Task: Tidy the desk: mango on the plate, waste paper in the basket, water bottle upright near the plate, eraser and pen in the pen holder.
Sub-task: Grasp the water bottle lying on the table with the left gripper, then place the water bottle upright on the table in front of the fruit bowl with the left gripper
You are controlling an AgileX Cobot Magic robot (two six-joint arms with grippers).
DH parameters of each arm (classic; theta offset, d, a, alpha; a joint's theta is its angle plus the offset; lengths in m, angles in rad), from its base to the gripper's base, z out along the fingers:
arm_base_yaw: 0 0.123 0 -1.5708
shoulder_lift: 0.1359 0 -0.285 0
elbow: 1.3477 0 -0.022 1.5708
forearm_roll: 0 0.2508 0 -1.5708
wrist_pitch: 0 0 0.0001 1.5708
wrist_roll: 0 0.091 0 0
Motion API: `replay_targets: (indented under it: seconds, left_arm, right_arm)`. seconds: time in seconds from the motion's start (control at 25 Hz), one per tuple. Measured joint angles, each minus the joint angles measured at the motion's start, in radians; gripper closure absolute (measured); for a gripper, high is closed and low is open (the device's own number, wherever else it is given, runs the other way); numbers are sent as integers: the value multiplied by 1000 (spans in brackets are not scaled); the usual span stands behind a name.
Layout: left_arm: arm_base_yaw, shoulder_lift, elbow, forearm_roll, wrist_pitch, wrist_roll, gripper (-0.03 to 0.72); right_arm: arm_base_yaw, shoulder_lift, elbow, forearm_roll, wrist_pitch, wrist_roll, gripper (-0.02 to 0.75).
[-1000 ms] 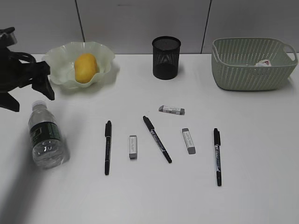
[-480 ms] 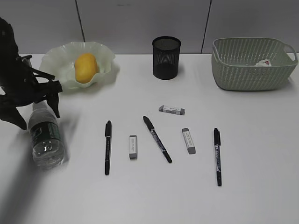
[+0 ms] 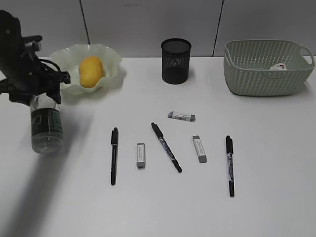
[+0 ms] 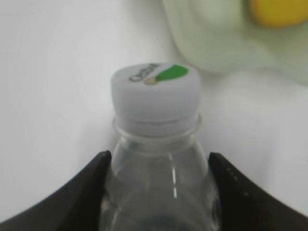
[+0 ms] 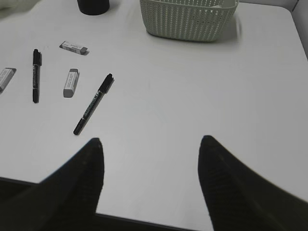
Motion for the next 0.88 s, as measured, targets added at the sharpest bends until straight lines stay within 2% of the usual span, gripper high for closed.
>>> replay_targets:
  seconds: [0.16,0.36,0.48,0.6,0.76,0.88]
  left_arm:
    - [-2,-160,119,152,-183,0,244]
    - [8,-337,427,258,-700,4,244]
    - [29,-349,583,238,-1004,58,244]
    - [43,-349,676,153,-1169,227,244]
    - [45,-340,715,109,-1335,431,244]
    - [45,-315,716,93,-1447,473,244]
  right_arm:
    - [0,0,0,0,0,2,249]
    - [0,0,0,-1,-1,3,249]
    - [0,0,0,-3,-1,3,249]
    - [0,0,0,-5,-1,3,249]
    - [0,0,0,-13,-1,3,249]
    - [0,0,0,-13,-1,3,249]
